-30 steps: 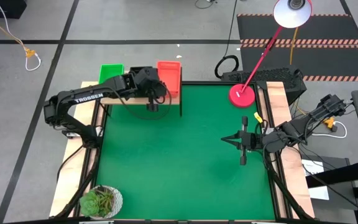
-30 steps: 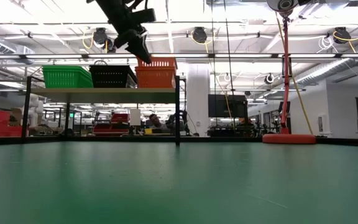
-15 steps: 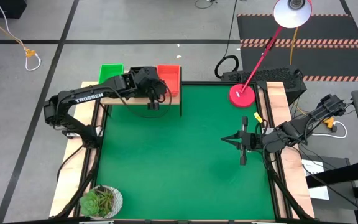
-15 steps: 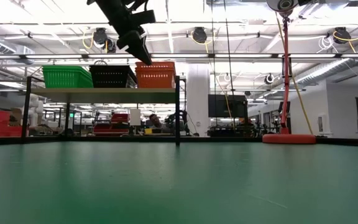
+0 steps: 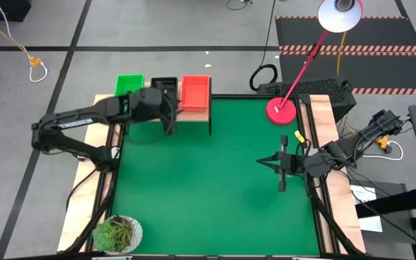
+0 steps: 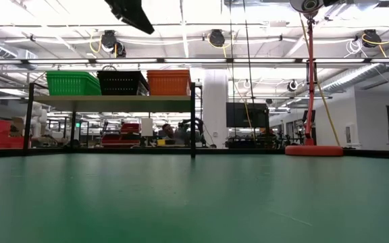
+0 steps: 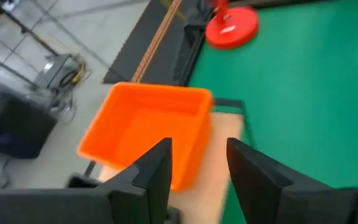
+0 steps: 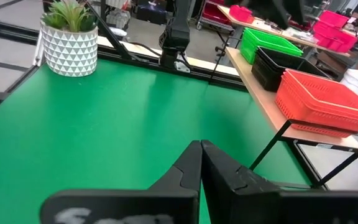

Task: Stack baskets on shelf by color
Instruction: Return to Home Position

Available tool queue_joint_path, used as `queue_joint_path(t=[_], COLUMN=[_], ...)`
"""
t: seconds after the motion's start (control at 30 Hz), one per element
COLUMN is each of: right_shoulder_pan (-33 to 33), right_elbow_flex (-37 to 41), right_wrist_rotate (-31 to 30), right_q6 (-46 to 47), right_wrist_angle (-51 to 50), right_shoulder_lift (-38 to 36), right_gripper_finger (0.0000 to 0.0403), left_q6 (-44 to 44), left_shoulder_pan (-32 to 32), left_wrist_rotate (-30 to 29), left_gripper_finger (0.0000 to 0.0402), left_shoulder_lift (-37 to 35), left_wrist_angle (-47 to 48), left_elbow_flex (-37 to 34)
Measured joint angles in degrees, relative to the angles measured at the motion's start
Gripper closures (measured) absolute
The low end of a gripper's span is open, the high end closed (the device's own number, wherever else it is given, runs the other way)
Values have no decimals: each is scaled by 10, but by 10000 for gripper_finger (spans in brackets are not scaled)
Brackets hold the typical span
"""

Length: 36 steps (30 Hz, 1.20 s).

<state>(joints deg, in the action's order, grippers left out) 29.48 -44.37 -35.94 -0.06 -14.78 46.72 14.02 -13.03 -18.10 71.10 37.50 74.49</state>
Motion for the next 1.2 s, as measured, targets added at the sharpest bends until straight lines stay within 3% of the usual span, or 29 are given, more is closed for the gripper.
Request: queue_joint_path(t=[0.23,0.53,0.63,0.87,1.0,1.2], right_shoulder_pan=[-32,-78,-90,-141,-176,-226], right_elbow_flex=[42,154,186,243,274,331], right_wrist_rotate=[0,2,26,158,205,258], right_q6=[-22,-106,-115,-142,-142,-120], right_wrist_angle=[9,181,215,306,348,419], right_shoulder_lift=[0,0,0,0,0,0], right_gripper_finger=[401,401,401,401,401,401], left_q6=[-10,-15,-36,-42,-30,-30], left_shoulder_pan=[74,106,111,118,117,116], left_wrist_rotate=[7,125,138,164,196,197], left_gripper_finger=[313,396,392,390,397,388], left_shoulder_lift=[-73,-101,-101,-100,-100,-100], left_wrist_angle=[-176,-359,-387,-546,-623,-696], left_elbow_flex=[-163,-320,-354,-441,-480,-529])
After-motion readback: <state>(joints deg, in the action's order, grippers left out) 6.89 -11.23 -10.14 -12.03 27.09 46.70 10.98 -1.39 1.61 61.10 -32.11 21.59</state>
